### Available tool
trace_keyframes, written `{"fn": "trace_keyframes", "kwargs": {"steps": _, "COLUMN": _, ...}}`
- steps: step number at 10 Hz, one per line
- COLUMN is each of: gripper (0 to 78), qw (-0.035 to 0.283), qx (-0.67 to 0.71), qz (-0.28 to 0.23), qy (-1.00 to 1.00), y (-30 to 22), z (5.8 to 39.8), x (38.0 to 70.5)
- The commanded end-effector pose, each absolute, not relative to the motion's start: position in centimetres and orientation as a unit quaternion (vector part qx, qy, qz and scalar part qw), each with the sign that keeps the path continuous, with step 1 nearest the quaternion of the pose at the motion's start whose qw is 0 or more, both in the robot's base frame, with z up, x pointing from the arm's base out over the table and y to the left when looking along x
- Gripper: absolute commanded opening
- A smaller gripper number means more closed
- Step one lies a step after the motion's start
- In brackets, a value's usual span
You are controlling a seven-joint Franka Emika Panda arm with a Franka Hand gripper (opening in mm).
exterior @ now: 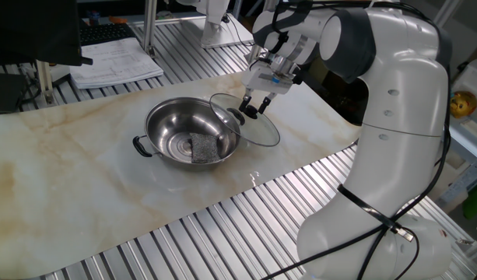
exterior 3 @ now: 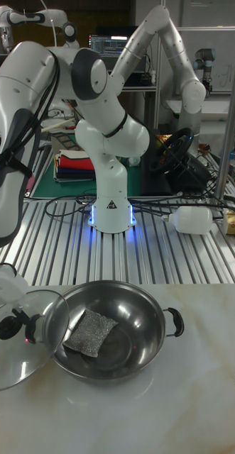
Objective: Cover the pot with the lid
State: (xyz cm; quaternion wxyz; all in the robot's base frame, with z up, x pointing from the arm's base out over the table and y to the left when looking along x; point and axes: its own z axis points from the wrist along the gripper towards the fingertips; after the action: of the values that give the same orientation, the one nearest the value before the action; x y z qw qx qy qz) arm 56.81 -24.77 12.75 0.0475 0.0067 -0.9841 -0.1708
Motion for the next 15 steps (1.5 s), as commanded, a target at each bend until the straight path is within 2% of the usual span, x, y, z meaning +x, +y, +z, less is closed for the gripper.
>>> {"fn": "trace_keyframes", "kwargs": {"steps": 1, "gripper": 1.1, "qw": 0.045, "qx": 0.007, "qz": -0.172, "qy": -0.984, "y": -24.9, "z": 13.0, "x": 56.9}}
{"fn": "trace_keyframes", "kwargs": {"steps": 10, "gripper": 1.1, "qw": 0.045, "qx": 0.007, "qz": -0.172, "qy": -0.984, "y": -24.9, "z": 13.0, "x": 56.9}}
{"fn": "trace_keyframes", "kwargs": {"steps": 11, "gripper": 1.1, "qw": 0.051, "qx": -0.009, "qz": -0.197, "qy": -0.979, "y": -24.3, "z": 13.9, "x": 56.9}}
{"fn": "trace_keyframes", "kwargs": {"steps": 15, "gripper": 1.1, "qw": 0.055, "qx": -0.018, "qz": -0.189, "qy": -0.980, "y": -23.4, "z": 15.1, "x": 56.8}}
